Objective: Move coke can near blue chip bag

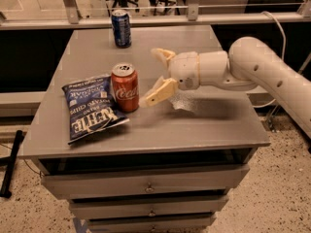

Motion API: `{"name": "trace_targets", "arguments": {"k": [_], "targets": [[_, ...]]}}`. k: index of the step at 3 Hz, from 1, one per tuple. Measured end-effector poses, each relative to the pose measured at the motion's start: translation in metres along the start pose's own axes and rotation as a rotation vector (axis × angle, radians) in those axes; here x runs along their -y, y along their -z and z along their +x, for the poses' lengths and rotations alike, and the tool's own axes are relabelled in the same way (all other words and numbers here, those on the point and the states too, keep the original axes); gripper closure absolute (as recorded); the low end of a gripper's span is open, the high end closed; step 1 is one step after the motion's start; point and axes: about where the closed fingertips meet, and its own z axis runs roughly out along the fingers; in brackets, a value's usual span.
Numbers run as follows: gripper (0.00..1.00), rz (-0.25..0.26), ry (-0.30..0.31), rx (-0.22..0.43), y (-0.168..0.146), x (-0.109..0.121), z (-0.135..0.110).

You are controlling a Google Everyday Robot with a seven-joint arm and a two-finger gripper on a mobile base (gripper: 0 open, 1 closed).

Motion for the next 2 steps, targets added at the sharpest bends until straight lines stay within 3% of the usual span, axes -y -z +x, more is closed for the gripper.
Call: {"name": "trace_targets", "arguments": {"k": [1, 2], "targets": [[0.0, 0.162, 0.075, -0.048, 0.063, 0.047, -0.007], [0.0, 0.35, 0.129, -0.041, 0.134, 0.088, -0.022]]}}
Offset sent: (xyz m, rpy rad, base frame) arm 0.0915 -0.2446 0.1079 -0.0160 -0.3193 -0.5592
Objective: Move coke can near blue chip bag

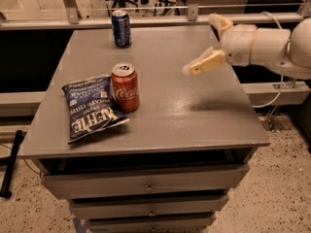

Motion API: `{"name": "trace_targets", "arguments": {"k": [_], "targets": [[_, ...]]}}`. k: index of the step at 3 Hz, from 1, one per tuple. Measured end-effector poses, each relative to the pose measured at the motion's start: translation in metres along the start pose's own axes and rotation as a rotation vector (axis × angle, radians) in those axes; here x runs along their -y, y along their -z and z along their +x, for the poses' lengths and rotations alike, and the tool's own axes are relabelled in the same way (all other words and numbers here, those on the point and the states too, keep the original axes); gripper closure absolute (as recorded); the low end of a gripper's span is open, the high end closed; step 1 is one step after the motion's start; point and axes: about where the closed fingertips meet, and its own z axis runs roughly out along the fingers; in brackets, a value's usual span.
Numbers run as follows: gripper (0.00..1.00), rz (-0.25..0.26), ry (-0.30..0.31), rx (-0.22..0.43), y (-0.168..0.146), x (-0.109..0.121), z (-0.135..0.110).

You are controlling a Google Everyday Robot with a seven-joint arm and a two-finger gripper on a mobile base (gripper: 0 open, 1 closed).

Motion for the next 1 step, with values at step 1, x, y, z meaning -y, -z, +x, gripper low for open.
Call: {"name": "trace_targets", "arguments": {"k": [1], "targets": [[0.0, 0.022, 0.006, 0.005, 0.005, 0.0078, -0.0036]]}}
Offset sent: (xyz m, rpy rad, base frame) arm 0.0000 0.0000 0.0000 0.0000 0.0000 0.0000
